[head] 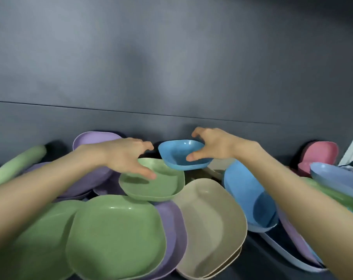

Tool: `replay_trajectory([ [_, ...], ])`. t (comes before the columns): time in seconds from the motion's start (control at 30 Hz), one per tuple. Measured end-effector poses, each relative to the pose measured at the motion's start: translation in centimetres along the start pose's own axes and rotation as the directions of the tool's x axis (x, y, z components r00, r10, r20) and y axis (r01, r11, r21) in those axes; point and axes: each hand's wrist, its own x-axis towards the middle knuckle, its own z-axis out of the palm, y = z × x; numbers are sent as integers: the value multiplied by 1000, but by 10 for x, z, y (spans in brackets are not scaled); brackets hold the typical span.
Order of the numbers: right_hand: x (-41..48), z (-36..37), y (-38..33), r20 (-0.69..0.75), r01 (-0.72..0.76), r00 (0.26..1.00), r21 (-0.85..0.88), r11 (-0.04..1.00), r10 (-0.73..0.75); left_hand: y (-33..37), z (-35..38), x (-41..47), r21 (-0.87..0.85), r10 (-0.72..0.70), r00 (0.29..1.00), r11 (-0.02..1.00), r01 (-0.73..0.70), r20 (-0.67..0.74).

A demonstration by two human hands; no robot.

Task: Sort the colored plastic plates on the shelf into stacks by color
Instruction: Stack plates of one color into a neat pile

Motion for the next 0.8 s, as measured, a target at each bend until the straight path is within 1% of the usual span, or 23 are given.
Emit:
replay_trajectory([
  [0.1,19,-4,8,99,27,995,-32,999,-24,0,0,9,-32,-52,997,998,54,61],
  [0.23,37,-10,14,175,70,983,-73,995,-56,-1,1,19,-49,-103,989,993,109,105],
  [0.4,48,-5,23,196,85,978,-104,991,-64,1,3,28,-92,-122,982,987,136,143],
  [0.5,48,-2,26,165,94,983,-91,991,-78,-1,5,32,-142,-113,988,982,127,106],
  [0.63,53,-1,30,114,105,988,6,994,-105,-7,4,34,-250,-110,993,961,119,50],
  [0.73,55,-1,33,38,133,989,149,980,-140,-11,-5,30,-404,-119,992,907,123,35],
  [0.8,55,-5,35,-16,145,989,267,953,-146,-12,-13,28,-478,-137,990,869,130,21],
])
